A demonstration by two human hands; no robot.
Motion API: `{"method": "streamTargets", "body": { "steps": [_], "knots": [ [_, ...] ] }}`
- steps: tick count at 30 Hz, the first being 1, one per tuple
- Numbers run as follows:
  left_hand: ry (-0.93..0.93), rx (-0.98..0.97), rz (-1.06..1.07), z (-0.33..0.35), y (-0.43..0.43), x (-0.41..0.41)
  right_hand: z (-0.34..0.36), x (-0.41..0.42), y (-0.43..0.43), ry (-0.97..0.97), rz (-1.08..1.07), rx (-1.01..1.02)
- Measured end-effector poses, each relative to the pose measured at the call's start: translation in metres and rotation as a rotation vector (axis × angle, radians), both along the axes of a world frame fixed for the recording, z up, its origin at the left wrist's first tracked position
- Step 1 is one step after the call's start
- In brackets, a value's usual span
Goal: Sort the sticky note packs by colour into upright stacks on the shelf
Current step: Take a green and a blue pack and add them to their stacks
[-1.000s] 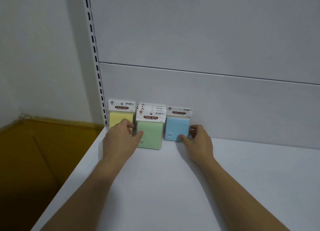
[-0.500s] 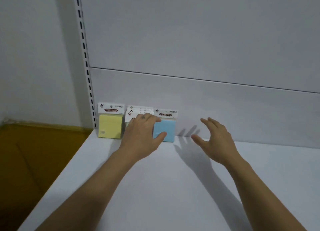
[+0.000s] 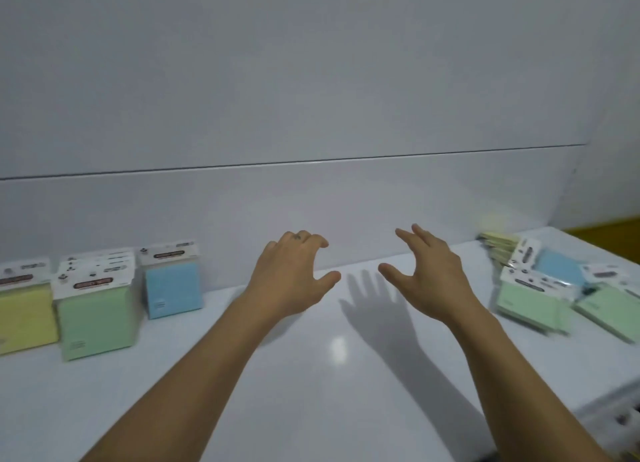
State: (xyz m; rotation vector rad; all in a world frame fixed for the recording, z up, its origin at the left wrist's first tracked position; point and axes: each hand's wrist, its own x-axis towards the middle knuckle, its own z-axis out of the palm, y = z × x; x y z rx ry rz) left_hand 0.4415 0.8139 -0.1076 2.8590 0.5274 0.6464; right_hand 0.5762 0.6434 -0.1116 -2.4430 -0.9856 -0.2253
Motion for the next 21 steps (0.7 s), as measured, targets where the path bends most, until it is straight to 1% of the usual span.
{"method": "streamTargets", "body": {
  "steps": [7, 11, 13, 17, 21],
  "knots": [
    [0.057, -0.014, -0.155, -0.005, -0.091, 0.110, -0.002, 0.089, -0.107, 0.015, -0.165, -0.011],
    [0.088, -0.027, -0.213, -0.014, -0.142, 0.166, -0.005, 0.133, -0.164, 0.029, -0.226, 0.026],
    [0.116, -0.031, -0.232, -0.019, -0.165, 0.189, -0.008, 0.151, -0.189, 0.032, -0.249, 0.009],
    [0.167, -0.028, -0.227, -0.028, -0.204, 0.228, -0.012, 0.182, -0.230, 0.045, -0.289, -0.026],
    [0.224, -0.038, -0.131, -0.033, -0.228, 0.247, -0.021, 0.204, -0.252, 0.047, -0.291, -0.049]
  ]
}}
